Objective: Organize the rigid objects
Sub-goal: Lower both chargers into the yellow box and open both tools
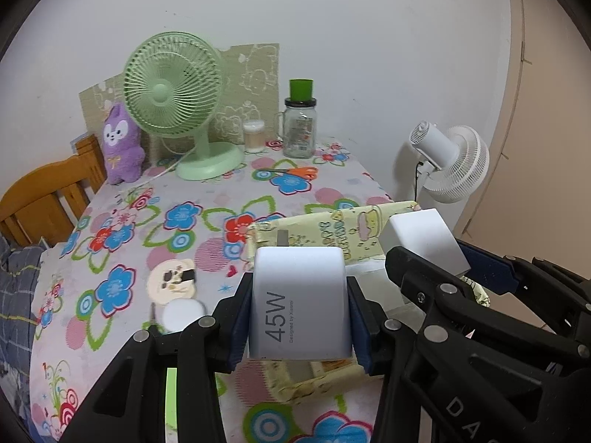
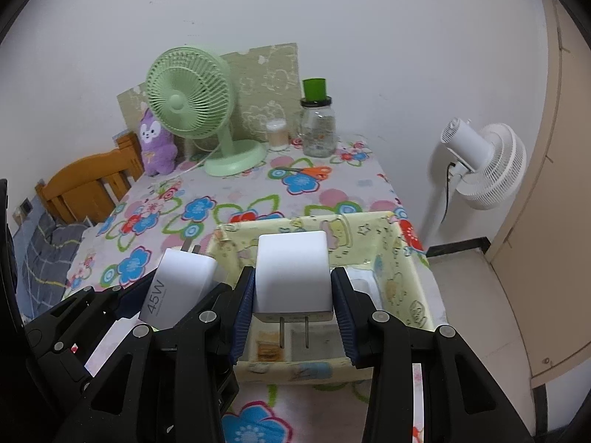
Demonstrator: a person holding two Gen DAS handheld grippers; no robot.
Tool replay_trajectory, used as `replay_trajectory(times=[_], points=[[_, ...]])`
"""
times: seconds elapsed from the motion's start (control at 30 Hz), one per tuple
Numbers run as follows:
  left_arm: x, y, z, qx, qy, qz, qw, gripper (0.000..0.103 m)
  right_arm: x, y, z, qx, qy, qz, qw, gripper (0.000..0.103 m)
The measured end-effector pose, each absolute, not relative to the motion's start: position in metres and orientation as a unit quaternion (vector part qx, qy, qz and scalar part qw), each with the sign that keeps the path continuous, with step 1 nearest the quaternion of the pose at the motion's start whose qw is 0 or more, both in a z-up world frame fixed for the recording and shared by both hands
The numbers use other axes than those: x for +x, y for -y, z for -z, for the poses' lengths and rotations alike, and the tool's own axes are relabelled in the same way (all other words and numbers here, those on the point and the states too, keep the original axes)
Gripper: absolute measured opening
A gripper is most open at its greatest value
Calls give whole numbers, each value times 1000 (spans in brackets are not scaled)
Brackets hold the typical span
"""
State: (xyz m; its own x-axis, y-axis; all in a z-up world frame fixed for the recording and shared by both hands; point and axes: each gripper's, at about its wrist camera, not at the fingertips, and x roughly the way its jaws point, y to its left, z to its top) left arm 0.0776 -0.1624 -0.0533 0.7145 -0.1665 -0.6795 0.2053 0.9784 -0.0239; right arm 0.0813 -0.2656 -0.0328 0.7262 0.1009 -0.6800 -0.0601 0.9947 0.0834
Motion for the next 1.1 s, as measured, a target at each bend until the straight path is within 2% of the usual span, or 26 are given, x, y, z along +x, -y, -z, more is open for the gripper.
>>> replay_trajectory(times=[0.53, 1.1], points=[[99, 204, 85, 40, -401, 129, 906, 47, 102, 307, 66, 49, -402, -21, 914, 44], [110, 211, 109, 30, -434, 139, 890, 48, 116, 317, 91, 61, -430, -33, 900, 44]])
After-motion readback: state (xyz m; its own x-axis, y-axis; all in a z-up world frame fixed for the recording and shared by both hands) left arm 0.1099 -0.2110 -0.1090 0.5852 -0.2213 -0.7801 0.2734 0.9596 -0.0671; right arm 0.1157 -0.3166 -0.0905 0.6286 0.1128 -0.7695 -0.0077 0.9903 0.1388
